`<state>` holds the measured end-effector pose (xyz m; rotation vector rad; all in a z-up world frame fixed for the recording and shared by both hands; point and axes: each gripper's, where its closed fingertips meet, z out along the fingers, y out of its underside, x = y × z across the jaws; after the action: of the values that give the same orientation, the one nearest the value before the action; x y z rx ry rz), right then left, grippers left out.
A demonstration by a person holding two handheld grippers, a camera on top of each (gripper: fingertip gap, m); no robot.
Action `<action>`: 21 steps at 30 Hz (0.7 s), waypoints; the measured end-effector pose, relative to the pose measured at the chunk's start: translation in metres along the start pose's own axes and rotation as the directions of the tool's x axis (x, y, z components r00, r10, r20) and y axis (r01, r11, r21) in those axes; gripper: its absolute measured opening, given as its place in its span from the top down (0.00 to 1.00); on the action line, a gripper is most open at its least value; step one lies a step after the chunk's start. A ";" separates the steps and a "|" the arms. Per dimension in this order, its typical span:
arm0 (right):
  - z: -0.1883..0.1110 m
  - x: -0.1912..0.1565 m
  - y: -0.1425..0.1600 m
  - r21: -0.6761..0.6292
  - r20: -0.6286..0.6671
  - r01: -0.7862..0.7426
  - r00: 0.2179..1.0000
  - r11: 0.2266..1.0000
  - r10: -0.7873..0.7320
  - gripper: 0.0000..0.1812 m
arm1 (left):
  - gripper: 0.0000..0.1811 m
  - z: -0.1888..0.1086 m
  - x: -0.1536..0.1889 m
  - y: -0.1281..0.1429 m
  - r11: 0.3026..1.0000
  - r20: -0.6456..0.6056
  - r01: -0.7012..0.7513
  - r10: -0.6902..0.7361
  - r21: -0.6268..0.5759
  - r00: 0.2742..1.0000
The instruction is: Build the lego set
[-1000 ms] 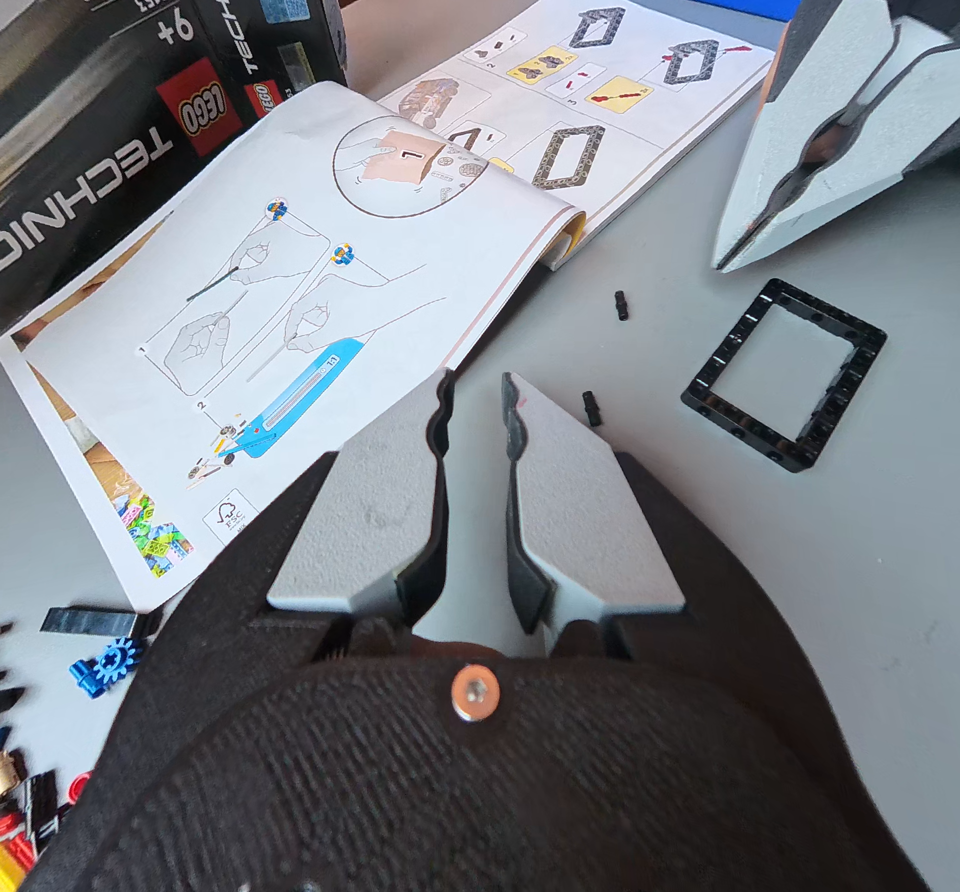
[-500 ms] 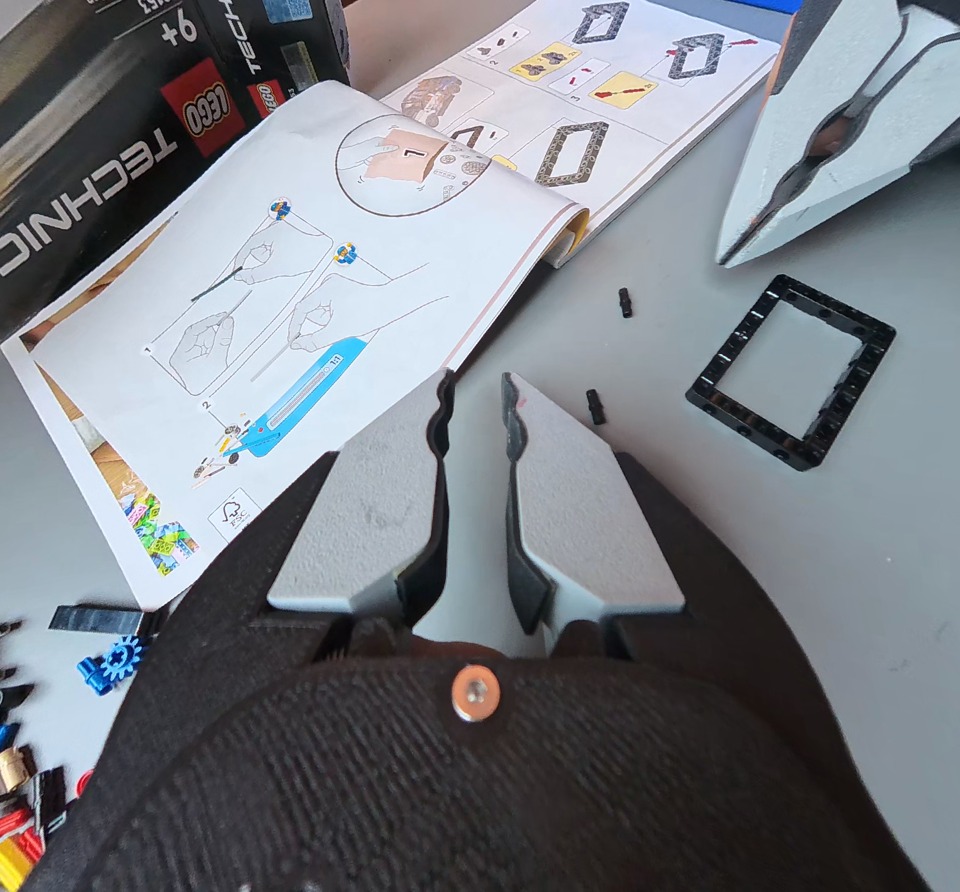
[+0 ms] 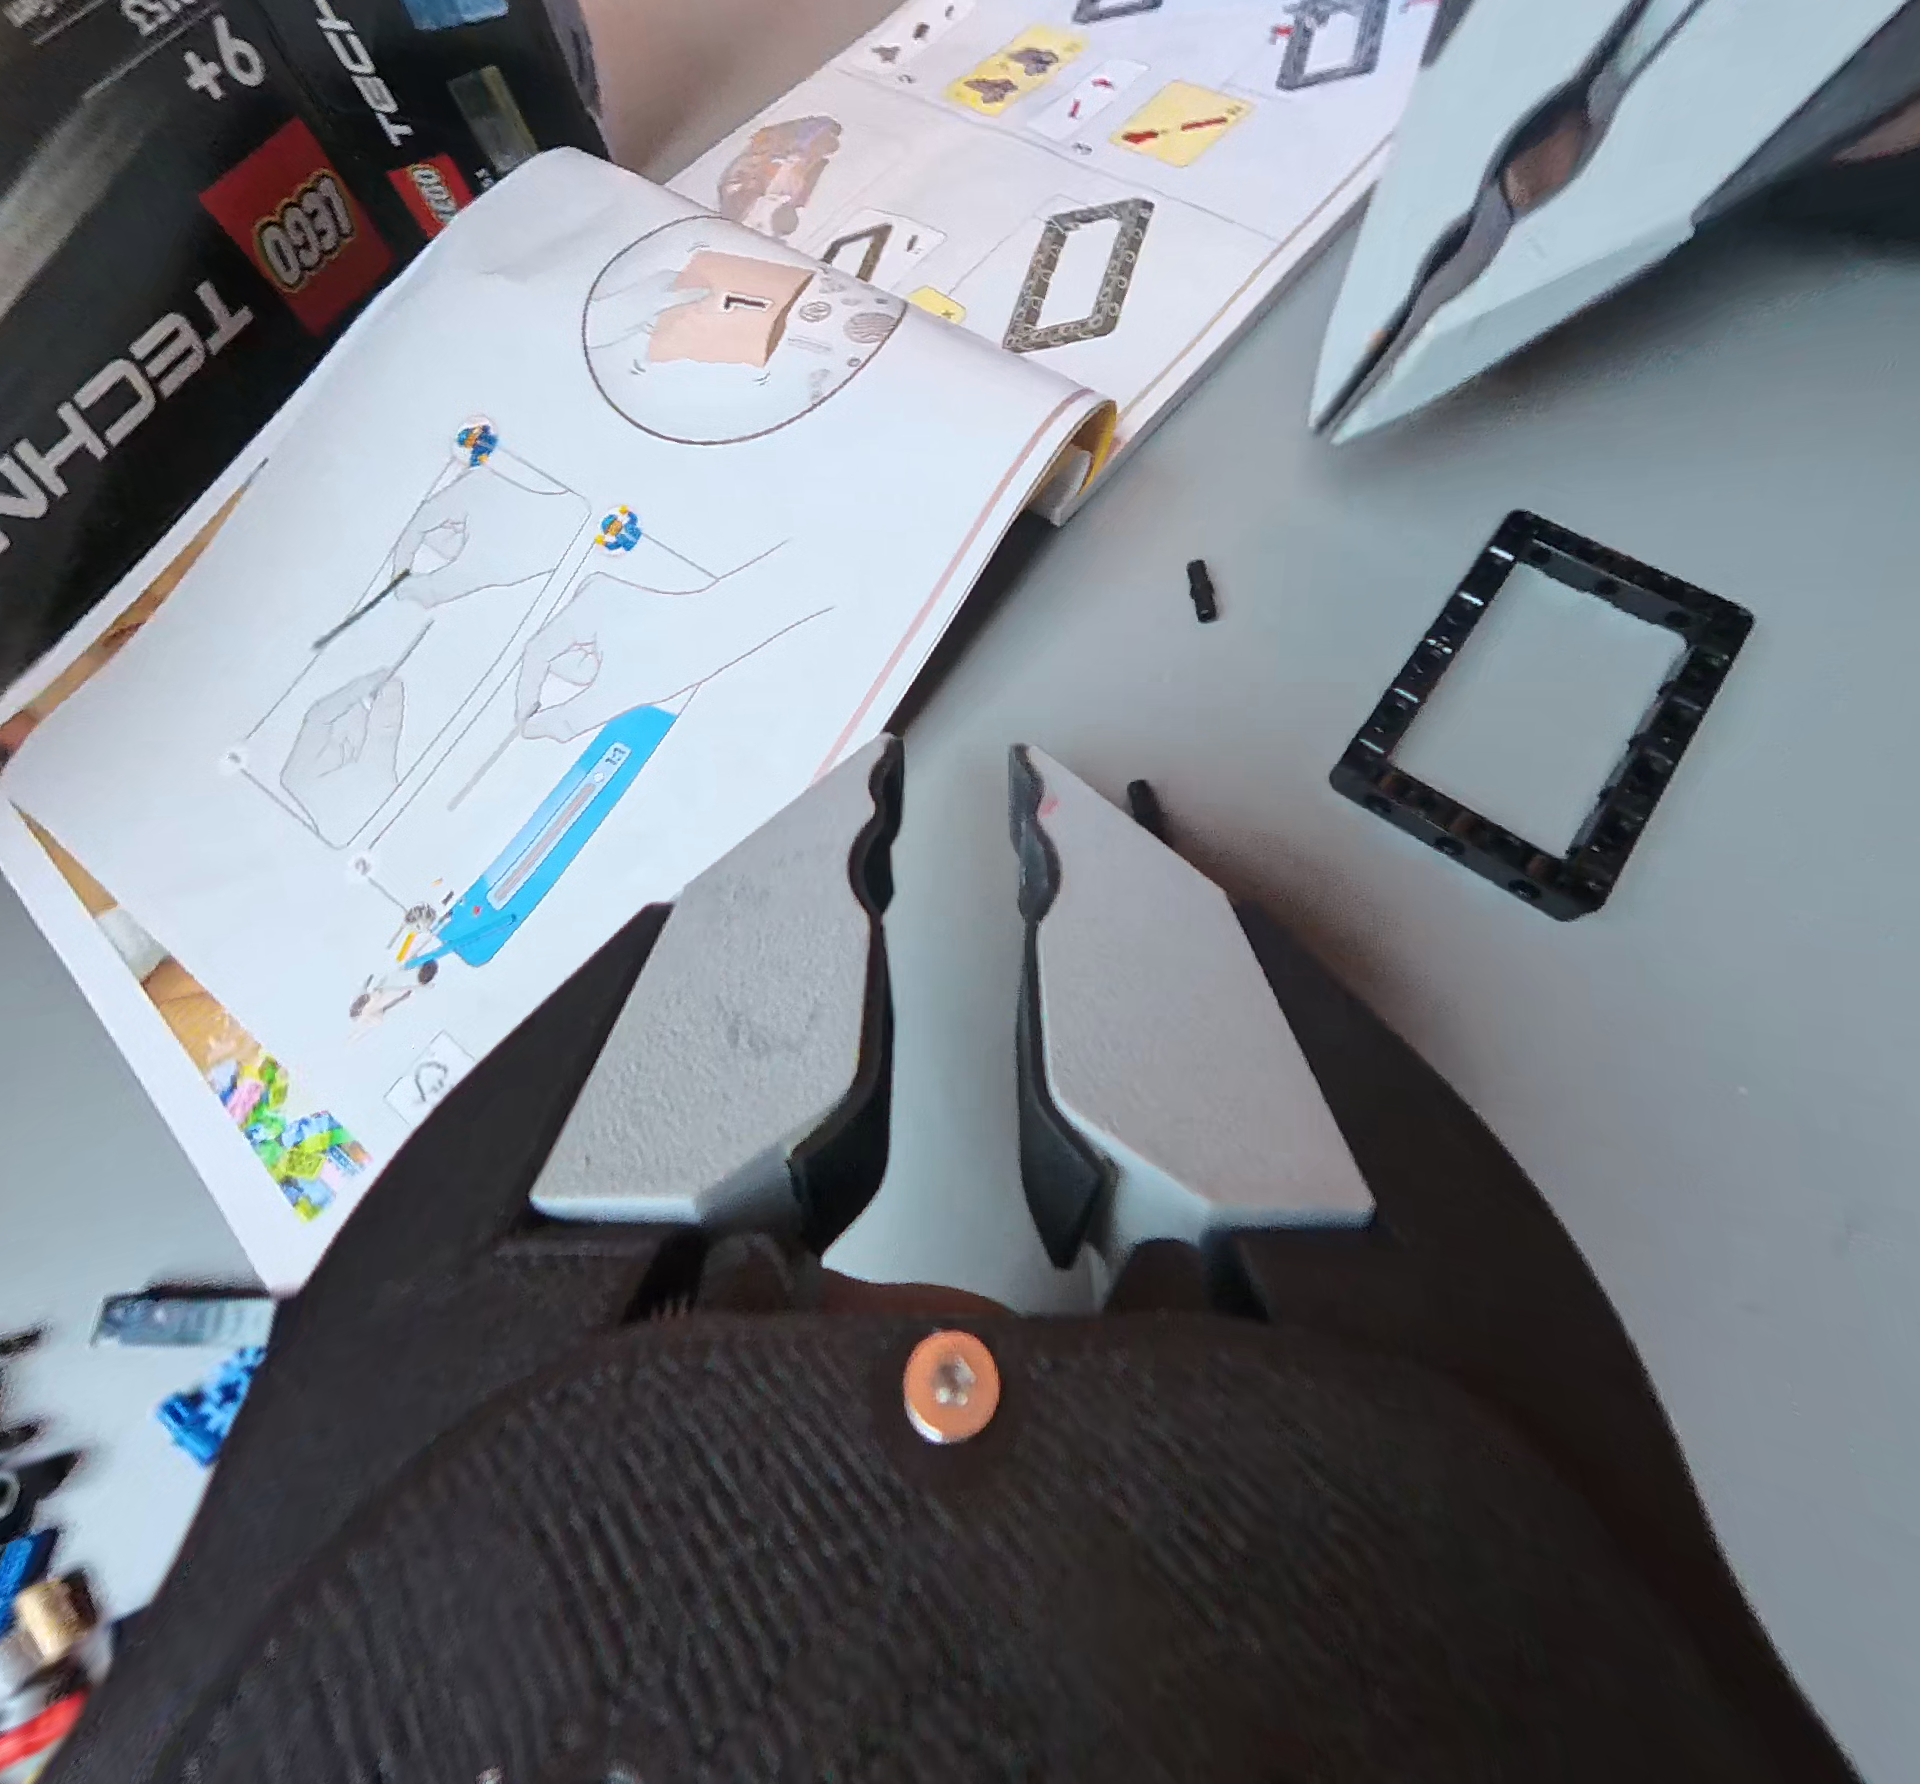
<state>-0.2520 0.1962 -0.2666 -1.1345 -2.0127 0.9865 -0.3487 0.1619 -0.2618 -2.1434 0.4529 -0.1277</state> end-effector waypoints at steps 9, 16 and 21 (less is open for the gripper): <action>-0.022 0.048 0.011 0.005 -0.228 -0.090 0.970 0.996 0.089 1.00 | 0.90 0.024 0.029 -0.066 0.971 -0.053 -0.237 0.235 -0.022 0.970; -0.047 0.092 0.050 -0.022 -0.313 -0.251 0.921 0.968 0.232 1.00 | 0.91 0.082 0.007 -0.071 0.938 -0.087 -0.291 0.279 -0.189 0.956; -0.048 0.096 0.071 -0.111 -0.305 -0.298 0.918 0.948 0.253 1.00 | 0.99 0.089 -0.011 -0.035 0.900 -0.107 -0.284 0.263 -0.330 0.959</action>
<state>-0.2259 0.3204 -0.2862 -1.5851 -1.7484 0.7509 -0.3266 0.2533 -0.2839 -2.3919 0.8615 0.0516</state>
